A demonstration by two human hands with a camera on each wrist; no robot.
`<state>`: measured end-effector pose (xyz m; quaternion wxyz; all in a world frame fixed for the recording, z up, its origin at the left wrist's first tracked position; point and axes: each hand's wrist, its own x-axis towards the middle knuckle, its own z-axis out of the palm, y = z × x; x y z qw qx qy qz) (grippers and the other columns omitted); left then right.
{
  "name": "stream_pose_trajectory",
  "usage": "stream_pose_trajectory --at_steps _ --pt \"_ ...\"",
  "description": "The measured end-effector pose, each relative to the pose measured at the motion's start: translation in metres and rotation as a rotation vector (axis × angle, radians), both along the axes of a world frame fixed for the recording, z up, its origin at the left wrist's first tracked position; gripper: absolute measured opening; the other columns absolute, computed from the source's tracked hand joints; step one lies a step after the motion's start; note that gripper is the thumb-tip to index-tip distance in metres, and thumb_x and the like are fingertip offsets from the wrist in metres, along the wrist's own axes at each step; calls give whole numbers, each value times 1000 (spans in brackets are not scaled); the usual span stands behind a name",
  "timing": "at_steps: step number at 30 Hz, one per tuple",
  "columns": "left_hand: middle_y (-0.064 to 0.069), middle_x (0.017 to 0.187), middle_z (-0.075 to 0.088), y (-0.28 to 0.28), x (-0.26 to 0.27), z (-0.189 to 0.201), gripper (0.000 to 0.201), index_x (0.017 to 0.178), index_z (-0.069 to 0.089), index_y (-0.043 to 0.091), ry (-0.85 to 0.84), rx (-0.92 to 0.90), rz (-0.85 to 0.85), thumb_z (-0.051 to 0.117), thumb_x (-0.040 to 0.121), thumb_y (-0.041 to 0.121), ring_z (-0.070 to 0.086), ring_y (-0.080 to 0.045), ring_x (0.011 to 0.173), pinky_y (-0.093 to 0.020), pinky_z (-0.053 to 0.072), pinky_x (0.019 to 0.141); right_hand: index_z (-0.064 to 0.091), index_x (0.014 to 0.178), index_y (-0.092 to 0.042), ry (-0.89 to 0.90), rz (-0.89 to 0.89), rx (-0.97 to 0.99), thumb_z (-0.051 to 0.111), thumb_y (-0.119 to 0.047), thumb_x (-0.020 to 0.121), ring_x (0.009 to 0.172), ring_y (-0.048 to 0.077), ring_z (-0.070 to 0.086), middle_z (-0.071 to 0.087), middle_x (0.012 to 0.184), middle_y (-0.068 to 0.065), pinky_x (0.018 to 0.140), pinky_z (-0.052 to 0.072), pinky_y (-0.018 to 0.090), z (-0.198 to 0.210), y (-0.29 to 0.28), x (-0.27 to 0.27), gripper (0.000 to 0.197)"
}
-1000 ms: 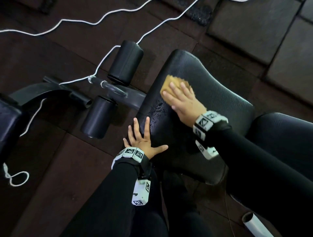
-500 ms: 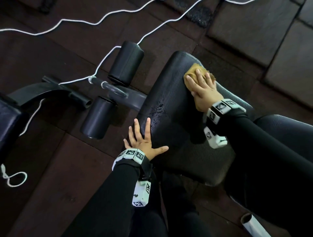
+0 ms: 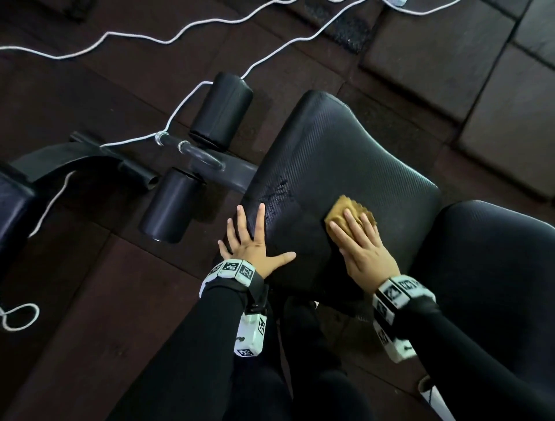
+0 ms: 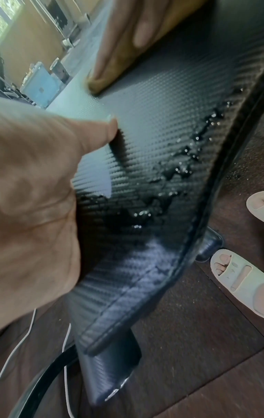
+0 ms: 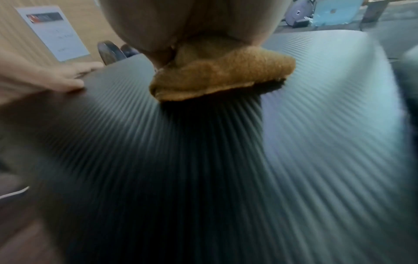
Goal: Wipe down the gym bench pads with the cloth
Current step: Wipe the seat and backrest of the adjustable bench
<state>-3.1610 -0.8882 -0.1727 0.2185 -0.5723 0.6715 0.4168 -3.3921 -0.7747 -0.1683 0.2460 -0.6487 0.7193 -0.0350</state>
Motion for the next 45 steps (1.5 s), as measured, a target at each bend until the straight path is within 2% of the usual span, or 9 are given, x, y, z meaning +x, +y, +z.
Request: stream_pose_trajectory --at_steps 6,11,18,25,30,34,37,41,45 --pt "13 158 -17 9 13 -1 72 140 -8 59 186 -210 142 44 91 56 -9 -17 146 -52 3 116 32 142 -21 -7 -57 29 55 -19 90 139 40 20 21 151 3 108 26 62 4 9 -3 57" --pt "4 158 21 7 49 -9 55 148 29 25 425 -240 316 49 97 24 18 -14 145 -33 16 118 13 145 -30 -29 -137 87 50 -18 94 144 38 4 8 157 -3 113 8 60 -2 -45 3 65" --pt "6 152 34 29 87 -18 54 146 36 22 427 -234 366 54 95 28 30 -7 139 -12 18 107 27 146 -31 -83 76 72 48 -13 92 143 41 2 10 158 2 109 6 63 5 -91 74 60" --pt "3 150 38 39 87 -21 51 143 41 21 445 -268 471 56 94 19 33 -6 136 7 13 96 49 135 -29 -98 368 21 68 -4 68 134 41 31 37 148 5 103 27 59 13 20 122 74" --pt "6 150 37 42 88 -22 52 144 40 25 446 -263 491 55 95 22 32 -7 138 -1 15 100 53 132 -20 -75 199 62 55 -9 75 129 47 36 42 143 13 96 36 66 20 45 68 58" --pt "6 152 35 42 87 -23 52 145 37 26 427 -258 481 54 95 23 32 -9 138 -10 19 104 30 143 -19 -75 -185 50 52 -4 89 140 46 12 16 154 7 111 13 62 10 8 35 60" --pt "5 153 33 42 86 -22 53 146 34 26 417 -239 466 52 96 24 31 -11 139 -17 21 105 21 148 -28 -47 -288 94 45 -12 94 142 44 -1 5 158 4 112 3 61 -1 -46 37 61" --pt "1 152 33 40 86 -22 53 146 34 23 436 -226 471 53 96 21 31 -14 139 -17 21 106 21 148 -29 -63 -170 75 43 -13 93 142 45 -1 2 159 5 108 4 64 -3 -77 86 62" --pt "-1 152 34 40 85 -21 53 145 36 20 459 -235 486 54 95 18 31 -14 139 -11 18 103 29 145 -29 -100 69 14 53 -5 86 142 40 6 10 156 3 108 11 62 1 -30 134 68"
